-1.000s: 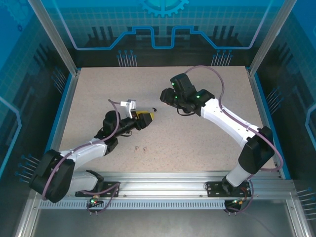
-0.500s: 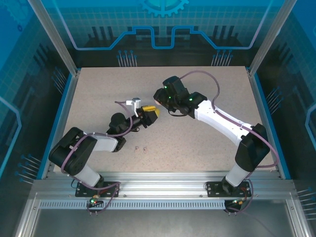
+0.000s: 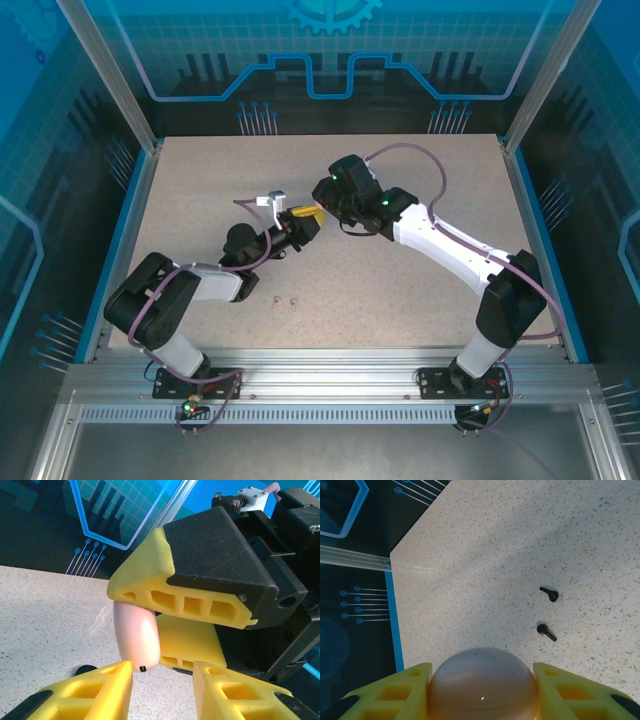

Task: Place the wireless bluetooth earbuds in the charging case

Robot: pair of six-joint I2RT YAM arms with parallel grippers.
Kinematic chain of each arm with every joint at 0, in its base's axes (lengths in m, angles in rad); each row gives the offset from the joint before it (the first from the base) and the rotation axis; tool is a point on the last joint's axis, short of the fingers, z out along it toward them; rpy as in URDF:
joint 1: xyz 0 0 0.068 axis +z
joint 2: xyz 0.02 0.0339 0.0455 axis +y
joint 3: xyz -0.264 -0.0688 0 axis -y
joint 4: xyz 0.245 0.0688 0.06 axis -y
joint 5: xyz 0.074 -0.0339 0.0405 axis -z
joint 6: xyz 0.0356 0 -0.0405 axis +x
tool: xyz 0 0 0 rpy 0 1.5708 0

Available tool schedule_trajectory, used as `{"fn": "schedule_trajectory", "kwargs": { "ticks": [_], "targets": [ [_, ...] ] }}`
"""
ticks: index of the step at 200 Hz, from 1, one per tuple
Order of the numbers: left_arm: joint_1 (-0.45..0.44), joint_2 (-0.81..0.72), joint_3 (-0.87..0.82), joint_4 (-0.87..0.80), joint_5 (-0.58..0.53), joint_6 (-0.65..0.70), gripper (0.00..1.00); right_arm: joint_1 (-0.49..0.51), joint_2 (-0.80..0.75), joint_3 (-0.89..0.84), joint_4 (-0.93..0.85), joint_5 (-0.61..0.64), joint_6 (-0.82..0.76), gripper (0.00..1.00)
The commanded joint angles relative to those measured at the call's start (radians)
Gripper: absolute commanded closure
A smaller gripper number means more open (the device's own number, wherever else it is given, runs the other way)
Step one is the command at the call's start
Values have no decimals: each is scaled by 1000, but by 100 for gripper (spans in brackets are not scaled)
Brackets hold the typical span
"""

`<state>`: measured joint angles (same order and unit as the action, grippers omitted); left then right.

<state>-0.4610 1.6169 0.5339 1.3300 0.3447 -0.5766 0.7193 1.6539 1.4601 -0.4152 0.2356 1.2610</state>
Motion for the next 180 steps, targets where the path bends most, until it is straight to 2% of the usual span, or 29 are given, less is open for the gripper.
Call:
{"fn": "schedule_trajectory", "kwargs": {
  "ticks": [1,20,42,92,125,180],
  "targets": [
    [-8,5,46,69,11,9,62,14,-23,-22,36,-28,27,65],
    [-8,5,50,69,14,5,61,17,-23,-26,49,-32,37,65],
    [-8,3,48,69,16,7,53,18,-26,-31,60,-30,46,65],
    [-8,3,43,70,7,20,55,19,-50,-53,79,-38,50,66],
    [-5,-10,25,69,-7,56,49,20,-94,-100,106,-31,65,66],
    [8,-9,36,69,18,60,50,19,-146,-136,111,-14,60,67]
  ]
}}
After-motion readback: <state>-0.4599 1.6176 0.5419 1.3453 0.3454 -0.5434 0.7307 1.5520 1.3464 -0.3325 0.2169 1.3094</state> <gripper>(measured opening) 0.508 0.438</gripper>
